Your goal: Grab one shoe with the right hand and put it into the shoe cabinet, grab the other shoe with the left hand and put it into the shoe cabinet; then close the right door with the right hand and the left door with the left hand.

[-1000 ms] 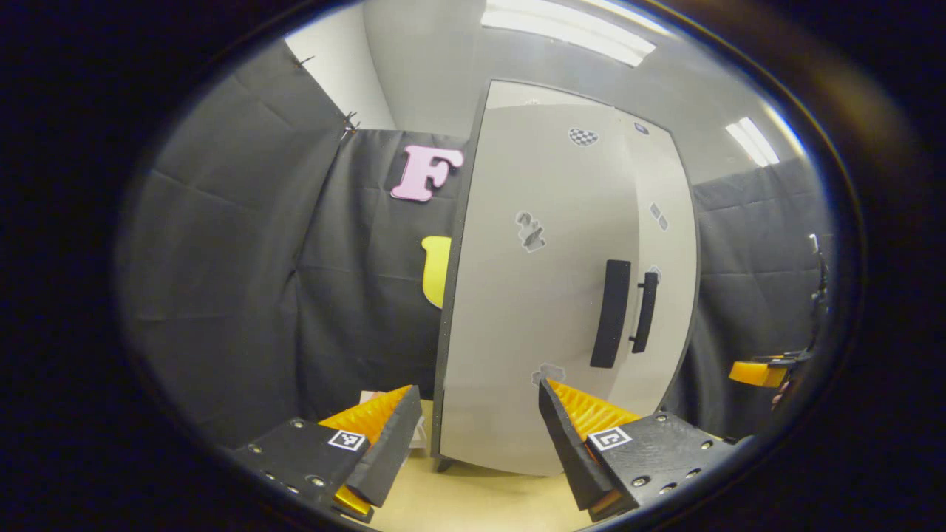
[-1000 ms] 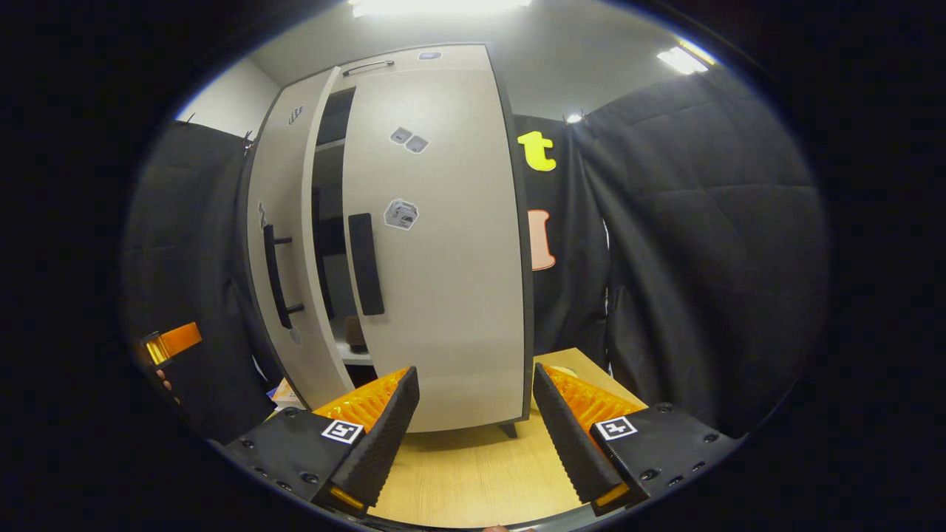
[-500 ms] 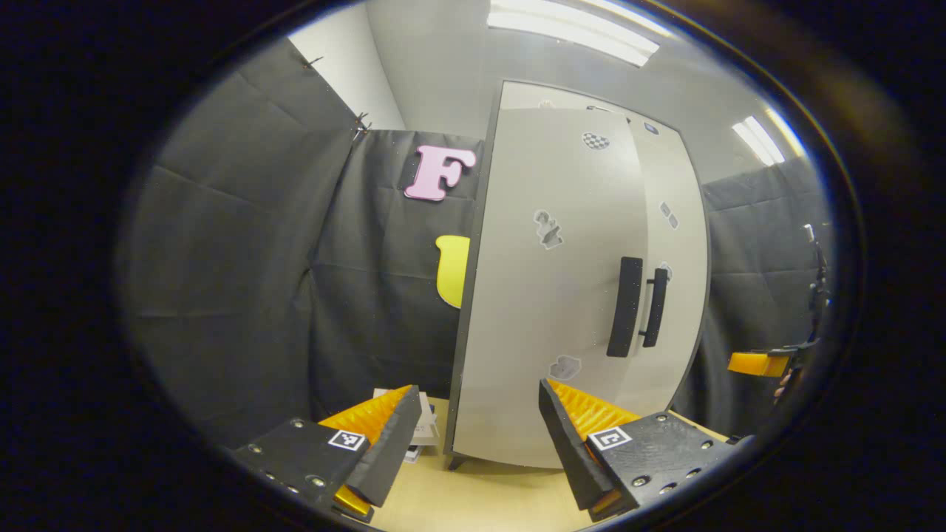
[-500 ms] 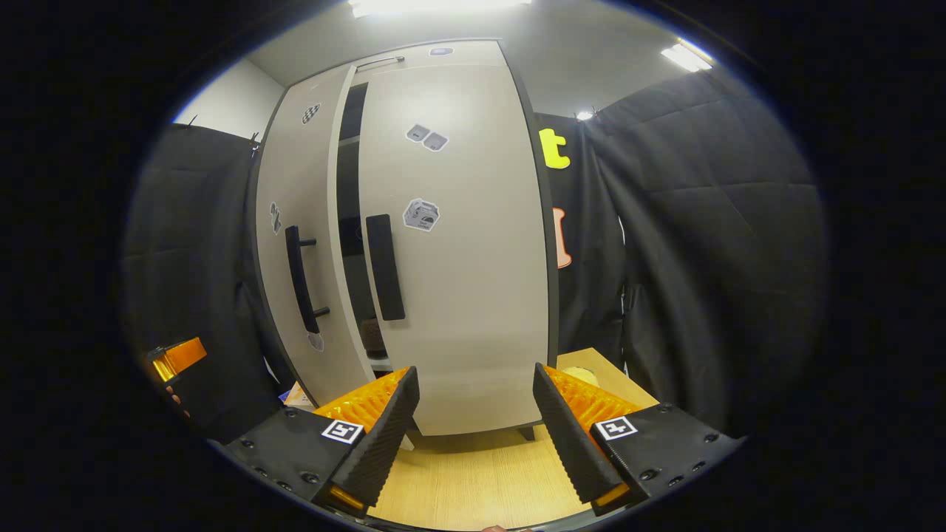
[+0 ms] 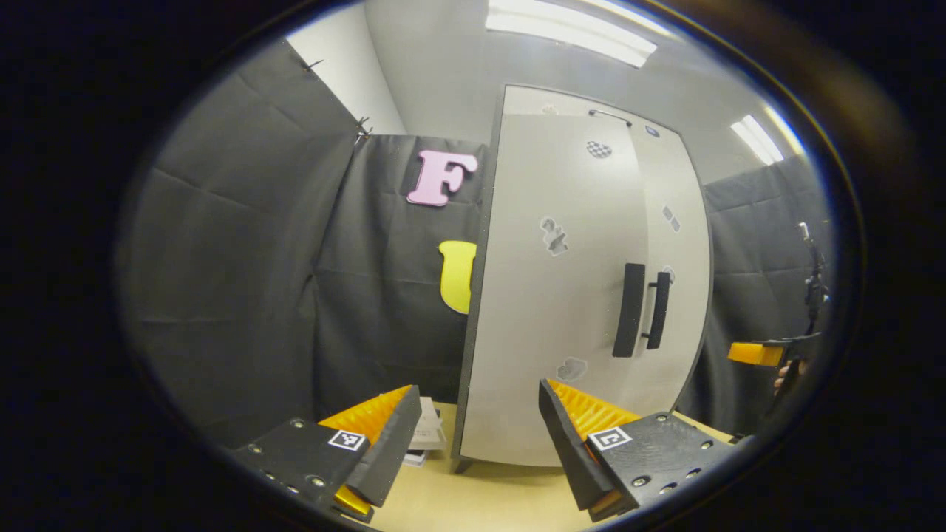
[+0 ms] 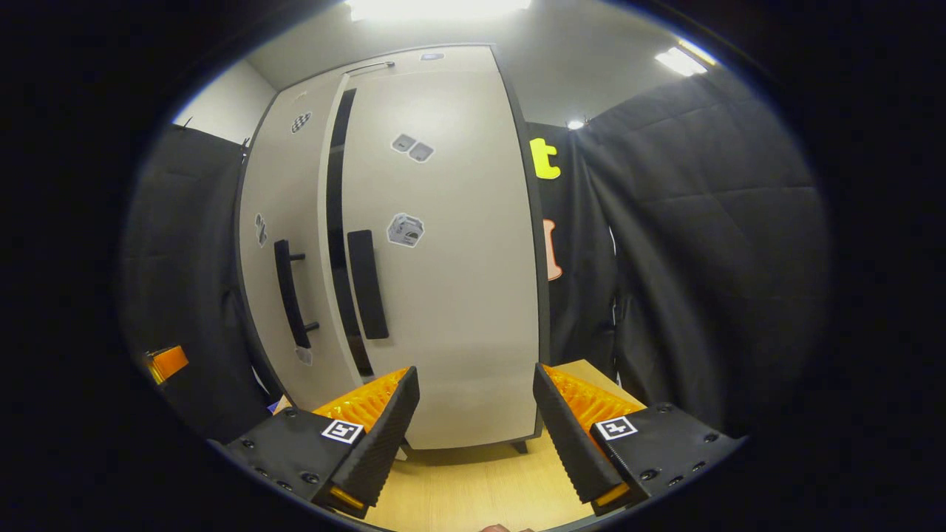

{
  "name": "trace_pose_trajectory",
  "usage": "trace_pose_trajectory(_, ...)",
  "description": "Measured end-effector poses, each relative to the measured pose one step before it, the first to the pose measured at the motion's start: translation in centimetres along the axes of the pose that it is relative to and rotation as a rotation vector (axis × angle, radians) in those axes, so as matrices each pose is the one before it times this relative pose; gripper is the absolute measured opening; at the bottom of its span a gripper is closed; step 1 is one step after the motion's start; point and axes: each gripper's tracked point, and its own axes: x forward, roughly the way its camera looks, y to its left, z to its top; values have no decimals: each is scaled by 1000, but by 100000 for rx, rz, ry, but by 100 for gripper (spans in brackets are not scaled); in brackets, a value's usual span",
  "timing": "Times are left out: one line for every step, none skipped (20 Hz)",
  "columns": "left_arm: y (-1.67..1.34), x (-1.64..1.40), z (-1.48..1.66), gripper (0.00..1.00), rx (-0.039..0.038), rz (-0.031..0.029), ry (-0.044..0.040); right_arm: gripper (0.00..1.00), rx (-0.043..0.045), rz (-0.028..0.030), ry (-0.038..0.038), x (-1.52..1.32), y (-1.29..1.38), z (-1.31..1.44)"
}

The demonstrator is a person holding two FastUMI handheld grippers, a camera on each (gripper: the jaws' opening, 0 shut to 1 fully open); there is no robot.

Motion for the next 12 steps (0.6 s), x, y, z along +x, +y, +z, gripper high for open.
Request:
trace_pose_trajectory(19, -32, -72, 88, -198, -62, 419, 98, 693, -874, -222, 93, -457, 56)
trace_pose_trajectory(-47, -73, -229, 97, -425, -13, 539, 98, 911, -841, -65, 34, -246, 76)
trace_pose_trajectory(-65, 182, -184, 97, -584, -289, 737, 98, 896, -614, 30, -55, -154, -107)
trace_pose_trajectory(-159, 311, -335, 93, -680, -467, 788, 98, 613, -279, 139, -84, -84, -100)
trace_pose_trajectory(-114, 285, -185, 97, -641, -429, 671, 98, 22, -113, 441, -7, -6, -255)
trace_pose_trajectory(-71, 244, -215, 93, -511, -341, 362, 98, -906, 107, 639, -15, -9, -171)
trace_pose_trajectory(-56, 297, -229, 93, -293, -243, 340, 98, -2303, -67, 923, 95, -252, -205)
trace_pose_trajectory(77, 134, -268, 93, -107, 28, 277, 98, -2338, -1493, 1116, 24, -671, 48)
trace_pose_trajectory(32, 203, -274, 88, -74, -71, 367, 98, -1112, -1921, 48, 48, -880, 420)
trace_pose_trajectory(-18, 204, -485, 88, -97, -254, 457, 98, 108, -1784, -1386, 72, -796, 794)
trace_pose_trajectory(-108, 439, -432, 88, -245, -509, 478, 98, 593, -1878, -1305, 94, -674, 844)
trace_pose_trajectory(-82, 377, -715, 88, -274, -671, 510, 98, 657, -1954, -709, 62, -700, 705)
